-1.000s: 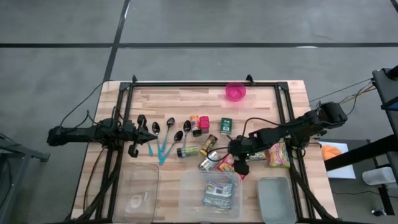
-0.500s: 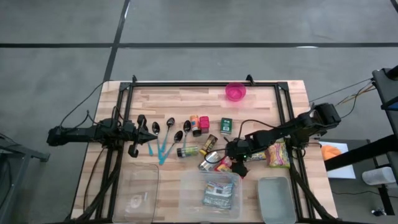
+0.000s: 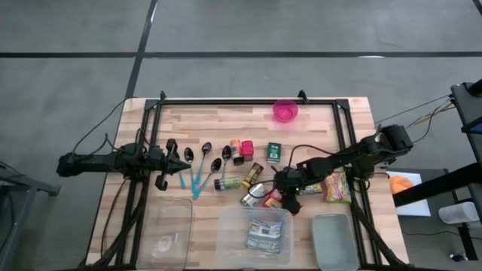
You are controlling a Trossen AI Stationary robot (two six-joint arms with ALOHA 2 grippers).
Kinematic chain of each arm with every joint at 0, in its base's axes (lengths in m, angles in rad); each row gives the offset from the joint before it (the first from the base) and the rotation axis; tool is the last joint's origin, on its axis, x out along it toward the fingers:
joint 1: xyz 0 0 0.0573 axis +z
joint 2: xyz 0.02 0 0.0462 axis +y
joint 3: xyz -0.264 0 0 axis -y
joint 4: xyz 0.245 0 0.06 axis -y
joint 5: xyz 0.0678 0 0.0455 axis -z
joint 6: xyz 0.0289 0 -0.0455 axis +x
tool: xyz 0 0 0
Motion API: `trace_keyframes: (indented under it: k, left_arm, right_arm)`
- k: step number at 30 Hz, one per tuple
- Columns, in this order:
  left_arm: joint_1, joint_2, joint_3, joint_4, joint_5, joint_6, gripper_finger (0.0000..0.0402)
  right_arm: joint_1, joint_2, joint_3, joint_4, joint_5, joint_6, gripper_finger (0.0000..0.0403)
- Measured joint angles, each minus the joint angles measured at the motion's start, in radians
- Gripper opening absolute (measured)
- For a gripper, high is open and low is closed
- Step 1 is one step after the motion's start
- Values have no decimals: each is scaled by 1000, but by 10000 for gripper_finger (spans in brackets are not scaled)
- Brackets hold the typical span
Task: Pick & Place Food Item
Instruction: Put the red noodle pack into the white bin
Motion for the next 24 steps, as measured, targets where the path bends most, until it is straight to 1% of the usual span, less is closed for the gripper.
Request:
trace_keyframes:
  k: [6, 11, 21, 24]
  left_arm:
    - [0, 0, 0, 0, 0, 0, 0]
    - [0, 0, 0, 0, 0, 0, 0]
    - [0, 0, 0, 0, 0, 0, 0]
    - [0, 0, 0, 0, 0, 0, 0]
  right_arm:
    - [0, -9, 4, 0, 0, 0, 76]
    - [2, -9, 12, 4, -1, 0, 19]
    - [1, -31, 11, 0, 2, 16, 22]
    - [1, -66, 10, -16, 34, 18, 22]
